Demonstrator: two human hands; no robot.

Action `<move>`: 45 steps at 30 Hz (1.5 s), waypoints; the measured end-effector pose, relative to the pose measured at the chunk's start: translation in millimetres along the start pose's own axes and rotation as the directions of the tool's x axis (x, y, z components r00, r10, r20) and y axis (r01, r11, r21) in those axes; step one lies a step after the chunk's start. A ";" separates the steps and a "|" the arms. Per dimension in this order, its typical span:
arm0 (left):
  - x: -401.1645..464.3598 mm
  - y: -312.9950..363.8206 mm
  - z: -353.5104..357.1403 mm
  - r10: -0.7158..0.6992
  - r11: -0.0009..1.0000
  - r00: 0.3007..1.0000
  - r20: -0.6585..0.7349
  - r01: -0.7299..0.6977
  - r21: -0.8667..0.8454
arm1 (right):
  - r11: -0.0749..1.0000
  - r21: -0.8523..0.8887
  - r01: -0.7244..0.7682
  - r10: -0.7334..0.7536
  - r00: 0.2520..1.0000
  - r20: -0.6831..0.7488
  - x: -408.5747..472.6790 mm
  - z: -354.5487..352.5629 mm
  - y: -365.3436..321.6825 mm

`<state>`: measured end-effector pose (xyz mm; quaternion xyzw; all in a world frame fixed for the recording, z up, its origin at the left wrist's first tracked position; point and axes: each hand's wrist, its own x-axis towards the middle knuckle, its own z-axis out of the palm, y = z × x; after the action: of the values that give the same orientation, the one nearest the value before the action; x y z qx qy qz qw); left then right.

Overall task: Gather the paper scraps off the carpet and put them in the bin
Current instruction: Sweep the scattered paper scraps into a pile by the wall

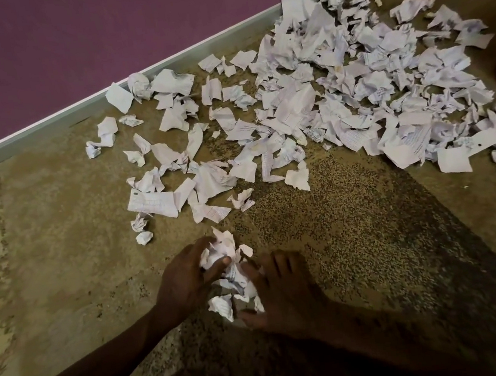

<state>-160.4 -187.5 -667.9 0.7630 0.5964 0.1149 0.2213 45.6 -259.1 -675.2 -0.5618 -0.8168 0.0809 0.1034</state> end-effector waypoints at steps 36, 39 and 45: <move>-36.4 -9.3 -5.5 0.122 0.969 0.986 0.117 -0.144 0.200 | 0.903 0.425 0.057 -0.035 0.998 -0.058 72.7 -4.0 62.4; -33.2 -10.3 -4.3 0.126 0.974 0.984 0.126 -0.147 0.171 | 0.870 0.493 -0.002 0.060 0.993 -0.102 68.1 -7.6 73.4; -24.9 -0.7 -9.4 0.046 0.991 0.995 0.091 -0.057 0.118 | 0.823 0.564 0.063 0.128 0.947 -0.294 59.2 -25.4 87.4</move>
<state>-171.6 -209.4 -657.8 0.7945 0.5719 0.0508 0.1978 110.4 -172.3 -667.8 -0.5251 -0.7182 0.2296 0.3947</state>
